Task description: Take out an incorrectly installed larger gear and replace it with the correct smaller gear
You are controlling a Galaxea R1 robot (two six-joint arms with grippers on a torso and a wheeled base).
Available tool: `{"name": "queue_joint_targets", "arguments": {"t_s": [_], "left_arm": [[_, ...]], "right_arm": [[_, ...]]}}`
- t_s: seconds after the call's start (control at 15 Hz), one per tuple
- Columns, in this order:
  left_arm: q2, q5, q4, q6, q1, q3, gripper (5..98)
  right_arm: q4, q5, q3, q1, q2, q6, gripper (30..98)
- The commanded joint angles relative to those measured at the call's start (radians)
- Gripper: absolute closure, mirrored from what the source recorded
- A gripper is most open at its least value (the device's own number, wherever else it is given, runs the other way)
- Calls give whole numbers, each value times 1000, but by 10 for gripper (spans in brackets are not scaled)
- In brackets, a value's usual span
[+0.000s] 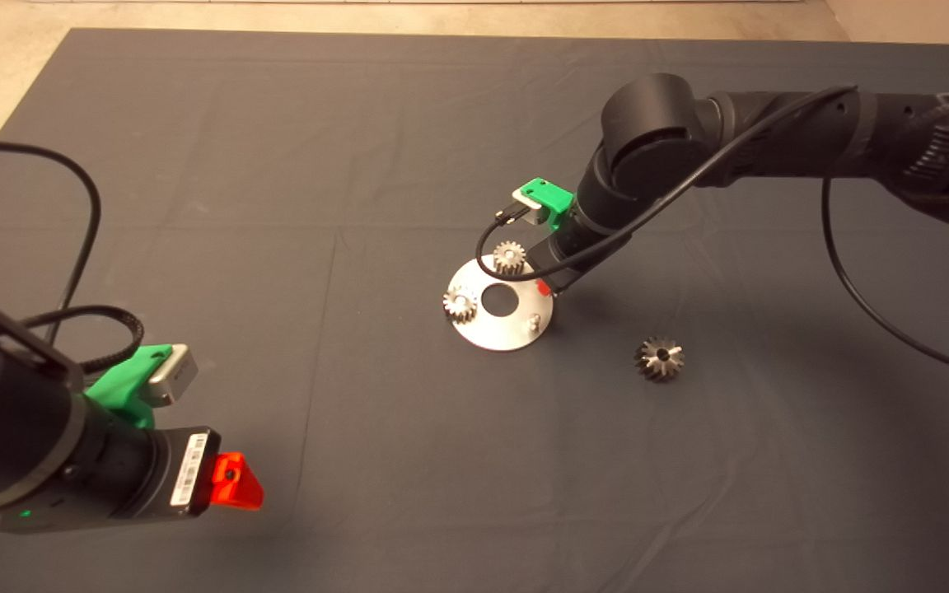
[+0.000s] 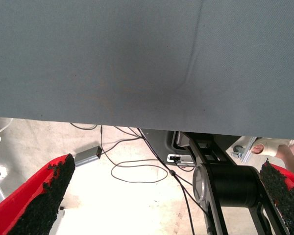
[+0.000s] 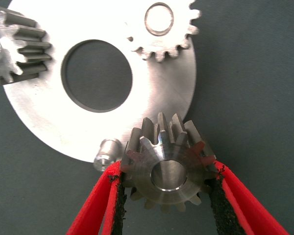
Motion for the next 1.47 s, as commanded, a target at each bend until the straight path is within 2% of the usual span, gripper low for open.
{"name": "queue_joint_targets", "arguments": {"t_s": [0.0, 0.67, 1.07, 1.4], "left_arm": [[-2, 124, -21, -4, -7, 15, 59], [-2, 124, -21, -5, -7, 15, 59], [-2, 124, -21, -6, -7, 15, 59], [-2, 124, -21, -6, -7, 15, 59]], "right_arm": [[26, 2, 9, 27, 5, 4, 891], [28, 1, 26, 25, 16, -2, 891], [26, -27, 54, 23, 23, -2, 891], [23, -30, 52, 17, 40, -2, 891]]}}
